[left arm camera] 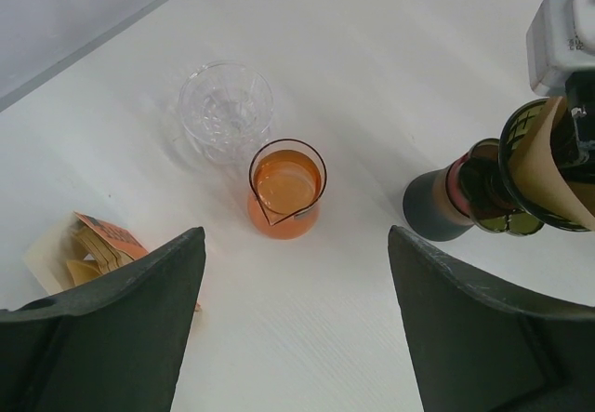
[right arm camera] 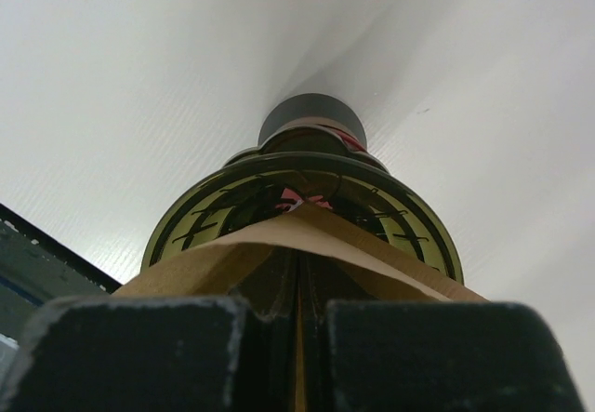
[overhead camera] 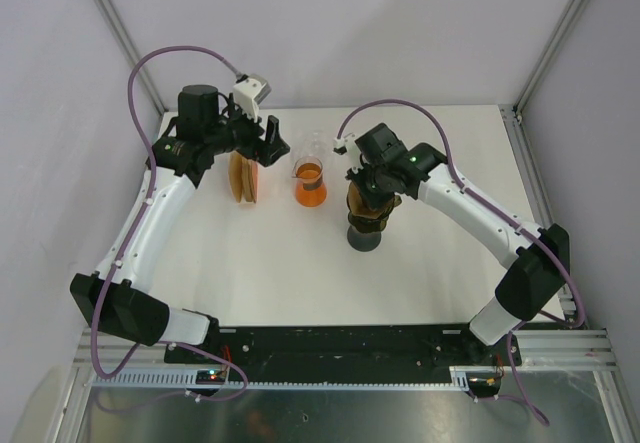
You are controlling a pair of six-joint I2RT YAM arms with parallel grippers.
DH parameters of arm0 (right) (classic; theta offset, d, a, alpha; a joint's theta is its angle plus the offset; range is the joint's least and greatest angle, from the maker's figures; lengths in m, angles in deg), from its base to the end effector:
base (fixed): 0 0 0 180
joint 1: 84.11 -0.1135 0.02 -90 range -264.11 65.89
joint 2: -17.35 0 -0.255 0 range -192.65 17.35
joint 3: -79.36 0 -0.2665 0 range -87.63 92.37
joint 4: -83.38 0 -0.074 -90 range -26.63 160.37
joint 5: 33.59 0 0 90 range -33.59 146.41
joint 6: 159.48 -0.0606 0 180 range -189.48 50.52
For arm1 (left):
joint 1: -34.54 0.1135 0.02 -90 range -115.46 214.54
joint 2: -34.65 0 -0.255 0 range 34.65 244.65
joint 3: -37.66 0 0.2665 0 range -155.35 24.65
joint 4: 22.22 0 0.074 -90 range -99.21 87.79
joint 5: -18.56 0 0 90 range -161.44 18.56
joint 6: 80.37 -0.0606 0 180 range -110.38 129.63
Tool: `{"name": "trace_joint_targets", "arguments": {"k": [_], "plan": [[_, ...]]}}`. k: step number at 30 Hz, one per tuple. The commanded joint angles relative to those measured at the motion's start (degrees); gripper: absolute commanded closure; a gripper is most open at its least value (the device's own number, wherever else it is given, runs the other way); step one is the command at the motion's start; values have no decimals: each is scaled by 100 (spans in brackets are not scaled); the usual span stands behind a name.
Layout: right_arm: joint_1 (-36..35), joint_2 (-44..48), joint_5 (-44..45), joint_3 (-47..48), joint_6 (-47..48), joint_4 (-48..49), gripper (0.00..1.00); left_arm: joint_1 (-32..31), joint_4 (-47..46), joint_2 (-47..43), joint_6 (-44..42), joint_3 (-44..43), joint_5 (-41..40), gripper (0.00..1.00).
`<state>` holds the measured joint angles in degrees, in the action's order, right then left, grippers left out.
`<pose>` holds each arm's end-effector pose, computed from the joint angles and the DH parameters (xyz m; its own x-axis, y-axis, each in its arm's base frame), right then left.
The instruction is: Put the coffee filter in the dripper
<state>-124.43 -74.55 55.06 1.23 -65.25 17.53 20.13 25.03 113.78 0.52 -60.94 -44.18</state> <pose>0.2785 0.2382 0.3031 -0.5810 -0.5898 -0.5608 -0.7017 0.7121 -0.0219 0.3188 -0.1106 0.3932 -0.3486 0.2349 -0.9074 0.6774 0.7322 -0.0707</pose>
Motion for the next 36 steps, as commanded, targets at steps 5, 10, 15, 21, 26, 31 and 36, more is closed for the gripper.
{"name": "trace_joint_targets", "arguments": {"k": [5,10,15,21,26,31,36], "plan": [[0,50,-167,58,102,-58,100,62,-234,-143,-33,-57,157,16],[-5,99,-178,163,108,-7,100,-6,-270,-99,341,8,659,17],[-3,144,-159,183,82,45,95,-635,-382,114,740,100,719,17],[7,399,-136,188,27,244,76,-1005,-609,357,1313,37,701,19],[28,609,-95,259,67,388,70,-1010,-880,436,1591,134,610,24],[43,728,-140,305,136,352,66,-1055,-1060,485,1771,282,678,26],[4,898,-214,362,58,384,60,-1200,-1169,540,1830,308,636,28]]}}
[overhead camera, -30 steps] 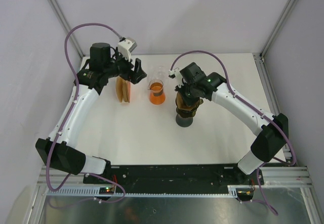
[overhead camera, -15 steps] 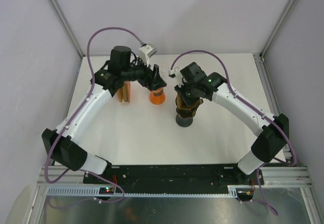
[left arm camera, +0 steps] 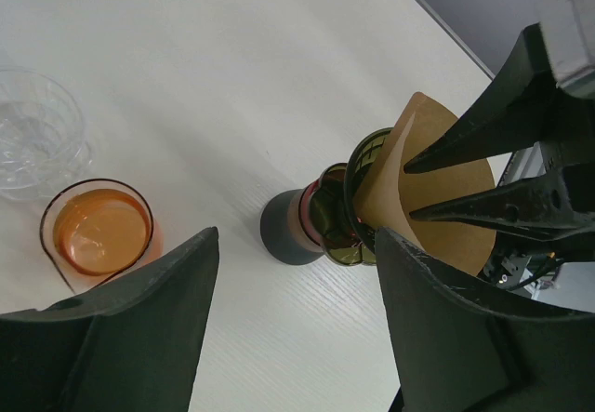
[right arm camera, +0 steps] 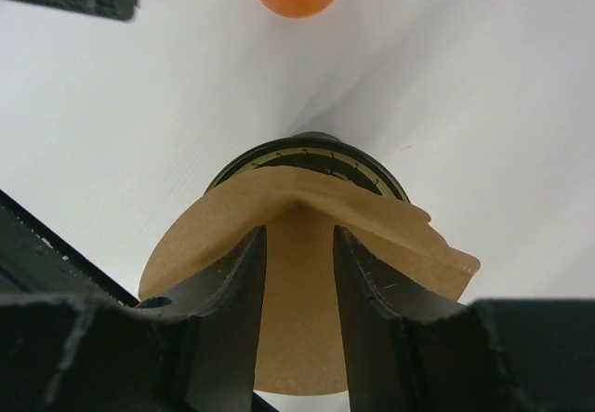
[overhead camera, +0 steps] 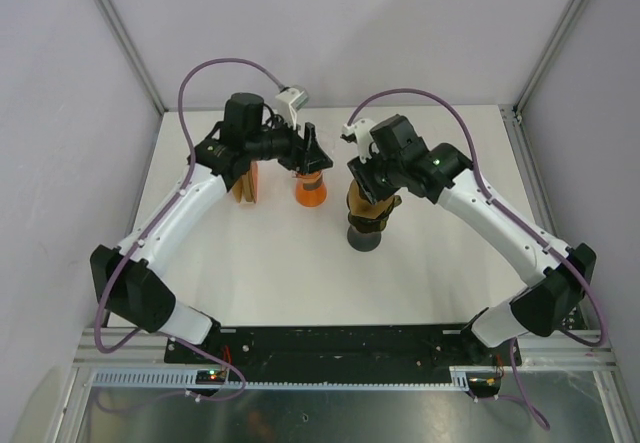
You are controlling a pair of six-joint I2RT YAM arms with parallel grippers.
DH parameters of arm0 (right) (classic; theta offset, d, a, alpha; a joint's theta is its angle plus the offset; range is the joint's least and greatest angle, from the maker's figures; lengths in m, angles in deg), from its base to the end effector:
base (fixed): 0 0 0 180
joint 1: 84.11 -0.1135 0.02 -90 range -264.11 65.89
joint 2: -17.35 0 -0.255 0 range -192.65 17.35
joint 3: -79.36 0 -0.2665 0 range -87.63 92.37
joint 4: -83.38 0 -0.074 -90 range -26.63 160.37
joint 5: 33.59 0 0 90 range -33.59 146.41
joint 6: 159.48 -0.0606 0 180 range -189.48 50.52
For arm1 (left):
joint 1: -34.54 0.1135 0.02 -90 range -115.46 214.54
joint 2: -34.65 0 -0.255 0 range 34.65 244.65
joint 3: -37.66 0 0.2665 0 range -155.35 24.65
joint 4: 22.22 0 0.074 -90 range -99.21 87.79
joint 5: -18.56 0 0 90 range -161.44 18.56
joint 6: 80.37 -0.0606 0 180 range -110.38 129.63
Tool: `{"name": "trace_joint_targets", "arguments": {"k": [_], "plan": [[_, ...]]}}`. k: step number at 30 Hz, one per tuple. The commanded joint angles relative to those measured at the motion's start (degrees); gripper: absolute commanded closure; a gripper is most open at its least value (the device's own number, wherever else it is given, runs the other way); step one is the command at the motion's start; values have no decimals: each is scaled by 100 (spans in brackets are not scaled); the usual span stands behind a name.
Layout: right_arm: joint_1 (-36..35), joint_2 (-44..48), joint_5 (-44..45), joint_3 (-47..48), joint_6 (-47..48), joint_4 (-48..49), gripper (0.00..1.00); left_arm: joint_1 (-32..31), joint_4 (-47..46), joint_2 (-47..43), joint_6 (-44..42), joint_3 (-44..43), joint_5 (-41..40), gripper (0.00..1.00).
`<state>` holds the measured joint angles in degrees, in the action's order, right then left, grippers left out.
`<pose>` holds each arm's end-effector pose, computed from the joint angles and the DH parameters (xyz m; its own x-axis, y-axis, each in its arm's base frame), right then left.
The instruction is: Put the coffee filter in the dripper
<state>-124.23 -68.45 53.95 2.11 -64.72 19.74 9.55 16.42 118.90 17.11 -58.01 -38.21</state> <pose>0.2648 0.2266 0.3476 -0.4992 -0.5291 -0.6862 -0.7102 0.7035 -0.0258 0.3182 -0.1850 0.3629 -0.5146 0.1197 -0.8491 0.7343 0.5728 -0.3643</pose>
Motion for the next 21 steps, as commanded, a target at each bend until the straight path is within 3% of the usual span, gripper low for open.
{"name": "trace_joint_targets", "arguments": {"k": [1,6,10,13,16,21], "plan": [[-41,360,-179,304,-63,231,58,-179,-319,38,177,14,32,28],[-213,871,-125,382,-480,492,52,-281,-383,101,187,-29,-17,28],[-209,1135,1114,114,-967,310,45,-382,-409,129,158,-52,-74,28],[-5,1243,1568,-186,-1355,137,37,-538,-412,181,123,-76,-100,29],[208,1305,1630,-500,-1616,139,34,-694,-410,254,67,-110,-149,31],[374,1401,1063,-879,-1724,542,38,-857,-411,336,-48,-121,-336,33]]}}
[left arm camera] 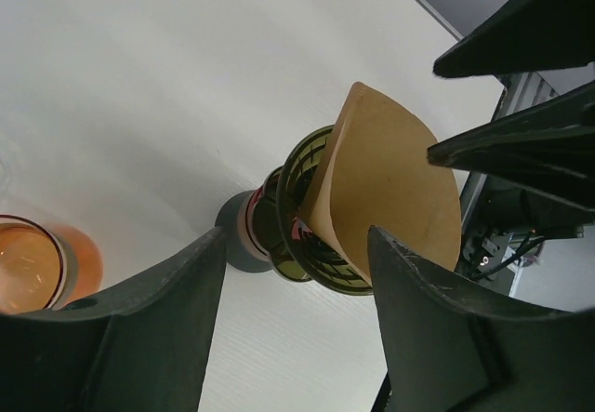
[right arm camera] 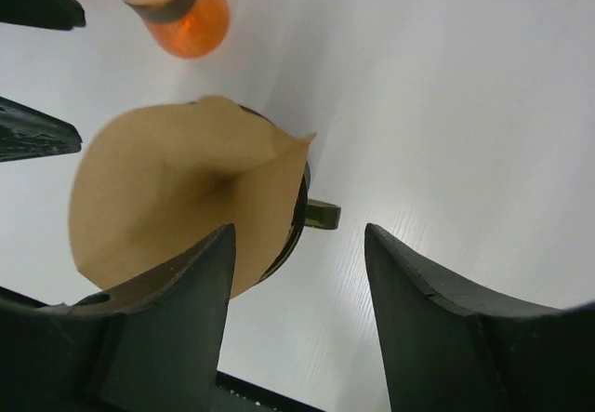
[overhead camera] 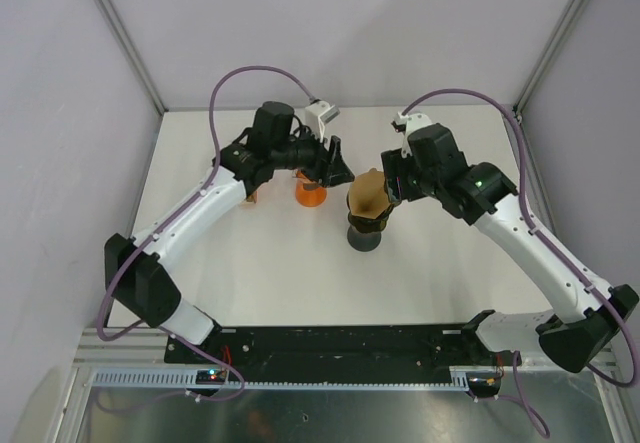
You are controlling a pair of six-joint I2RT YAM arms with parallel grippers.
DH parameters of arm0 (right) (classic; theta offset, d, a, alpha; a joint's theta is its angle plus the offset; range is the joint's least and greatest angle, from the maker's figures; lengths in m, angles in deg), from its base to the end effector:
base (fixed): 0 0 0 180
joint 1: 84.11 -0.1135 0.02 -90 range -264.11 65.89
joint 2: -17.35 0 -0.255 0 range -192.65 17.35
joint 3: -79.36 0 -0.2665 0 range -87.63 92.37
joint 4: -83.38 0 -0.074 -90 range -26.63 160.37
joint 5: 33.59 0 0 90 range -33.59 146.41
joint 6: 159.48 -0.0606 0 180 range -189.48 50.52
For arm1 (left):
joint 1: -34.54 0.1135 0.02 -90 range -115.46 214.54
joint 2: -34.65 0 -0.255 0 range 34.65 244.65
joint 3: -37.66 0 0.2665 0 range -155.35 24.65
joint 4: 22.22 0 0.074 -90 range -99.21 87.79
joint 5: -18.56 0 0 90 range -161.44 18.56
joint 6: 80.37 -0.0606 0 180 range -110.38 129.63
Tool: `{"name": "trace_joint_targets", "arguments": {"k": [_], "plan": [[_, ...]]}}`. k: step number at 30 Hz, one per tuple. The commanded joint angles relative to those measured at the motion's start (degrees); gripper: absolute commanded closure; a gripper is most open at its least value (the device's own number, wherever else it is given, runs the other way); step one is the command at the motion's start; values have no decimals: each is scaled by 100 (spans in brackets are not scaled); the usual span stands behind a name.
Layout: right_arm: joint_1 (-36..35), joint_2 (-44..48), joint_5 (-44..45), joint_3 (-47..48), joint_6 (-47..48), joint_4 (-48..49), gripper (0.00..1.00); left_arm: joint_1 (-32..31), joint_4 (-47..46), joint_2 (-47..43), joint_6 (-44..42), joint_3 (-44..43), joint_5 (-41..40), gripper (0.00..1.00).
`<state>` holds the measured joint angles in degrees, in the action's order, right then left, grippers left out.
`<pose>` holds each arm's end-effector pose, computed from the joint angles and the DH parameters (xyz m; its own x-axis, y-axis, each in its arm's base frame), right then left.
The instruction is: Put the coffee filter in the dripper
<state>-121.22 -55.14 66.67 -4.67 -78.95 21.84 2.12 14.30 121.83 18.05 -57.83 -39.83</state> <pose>0.2401 0.1681 0.3805 -0.5642 -0.2239 -0.7947 -0.3944 0.9187 0.0212 0.3053 -0.2315 0.3473 -0.5187 0.1817 -0.8354 0.7789 0.5033 -0.3741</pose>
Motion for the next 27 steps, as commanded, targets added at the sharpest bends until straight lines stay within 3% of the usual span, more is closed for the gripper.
{"name": "trace_joint_targets", "arguments": {"k": [1,5,10,13,18,27], "plan": [[89,51,-314,-241,-310,396,40,-136,-198,57,-158,-138,-209,34],[146,-72,-419,-287,-302,436,49,-212,-197,128,-221,-158,-319,38],[183,-214,-478,-347,-255,447,71,-237,-205,265,-267,-138,-401,49],[194,-278,-488,-350,-231,423,79,-238,-208,342,-278,-104,-361,54],[230,-340,-512,-370,-195,391,85,-230,-230,385,-305,-50,-330,60],[264,-403,-471,-525,-52,414,86,-276,-233,301,-371,210,-207,61]]}}
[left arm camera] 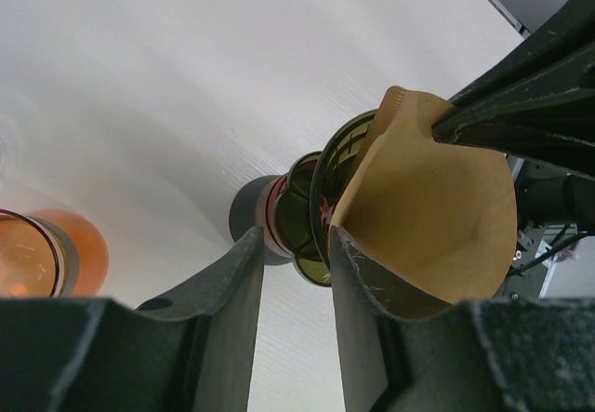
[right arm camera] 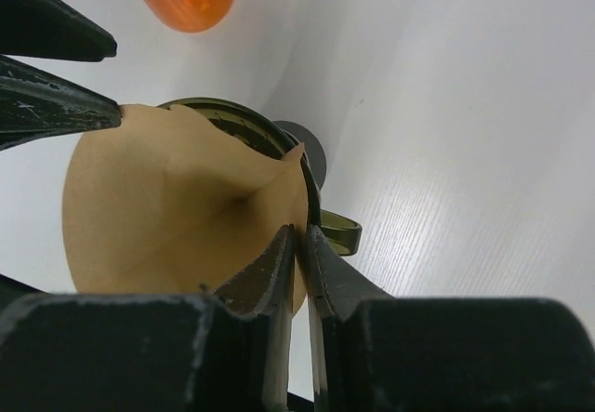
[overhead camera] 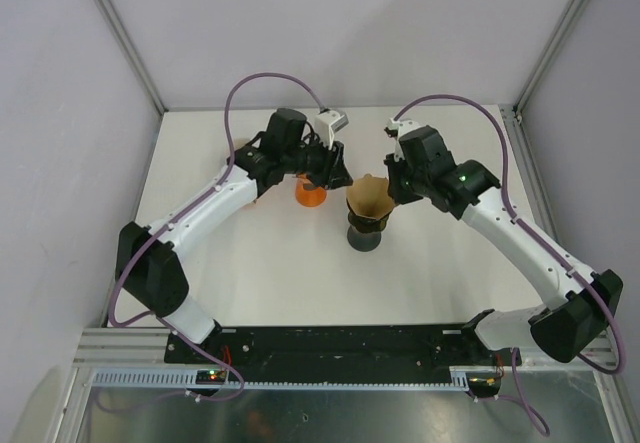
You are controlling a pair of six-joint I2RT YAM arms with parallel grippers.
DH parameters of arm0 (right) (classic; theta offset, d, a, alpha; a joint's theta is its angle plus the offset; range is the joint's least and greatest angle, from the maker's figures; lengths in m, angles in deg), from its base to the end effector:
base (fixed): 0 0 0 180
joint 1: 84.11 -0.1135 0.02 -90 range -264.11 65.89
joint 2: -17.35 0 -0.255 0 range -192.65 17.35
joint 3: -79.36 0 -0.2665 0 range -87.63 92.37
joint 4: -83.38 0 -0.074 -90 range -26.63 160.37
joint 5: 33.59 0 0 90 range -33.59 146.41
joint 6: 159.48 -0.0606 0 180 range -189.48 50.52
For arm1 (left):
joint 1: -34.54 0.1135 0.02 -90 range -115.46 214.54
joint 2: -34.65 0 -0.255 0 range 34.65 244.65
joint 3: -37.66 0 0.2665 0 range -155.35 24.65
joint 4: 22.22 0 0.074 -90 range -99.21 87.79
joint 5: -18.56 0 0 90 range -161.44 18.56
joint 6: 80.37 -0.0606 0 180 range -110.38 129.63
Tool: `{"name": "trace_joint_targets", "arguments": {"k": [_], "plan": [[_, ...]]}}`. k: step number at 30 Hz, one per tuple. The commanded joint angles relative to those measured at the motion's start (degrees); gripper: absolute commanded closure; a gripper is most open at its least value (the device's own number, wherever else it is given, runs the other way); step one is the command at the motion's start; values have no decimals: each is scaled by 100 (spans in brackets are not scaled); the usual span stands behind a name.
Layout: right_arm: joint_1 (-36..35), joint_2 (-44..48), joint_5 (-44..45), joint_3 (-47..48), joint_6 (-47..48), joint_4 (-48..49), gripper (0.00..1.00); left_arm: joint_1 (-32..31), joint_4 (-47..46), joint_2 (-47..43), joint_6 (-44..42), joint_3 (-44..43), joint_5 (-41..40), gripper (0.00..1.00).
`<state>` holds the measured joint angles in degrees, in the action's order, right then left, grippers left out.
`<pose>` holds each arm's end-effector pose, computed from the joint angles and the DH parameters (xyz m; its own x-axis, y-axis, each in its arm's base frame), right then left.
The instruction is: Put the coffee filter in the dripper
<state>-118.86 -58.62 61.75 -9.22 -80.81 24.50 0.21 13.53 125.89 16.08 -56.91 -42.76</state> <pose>0.2601 0.1736 0.3395 -0.6544 -0.2159 -0.7246 -0.3910 0.9169 0.0799 0.3130 -0.2490 0.3157 -0.5331 0.2447 -0.8099 0.7743 0.5268 -0.3505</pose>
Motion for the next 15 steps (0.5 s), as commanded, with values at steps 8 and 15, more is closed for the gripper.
{"name": "trace_joint_targets", "arguments": {"k": [8,15], "plan": [[23,-18,-70,-239,283,343,83,-142,-164,-93,-342,241,-80,61],[7,9,-106,-256,382,460,76,-143,-156,-117,-367,161,-184,61]]}}
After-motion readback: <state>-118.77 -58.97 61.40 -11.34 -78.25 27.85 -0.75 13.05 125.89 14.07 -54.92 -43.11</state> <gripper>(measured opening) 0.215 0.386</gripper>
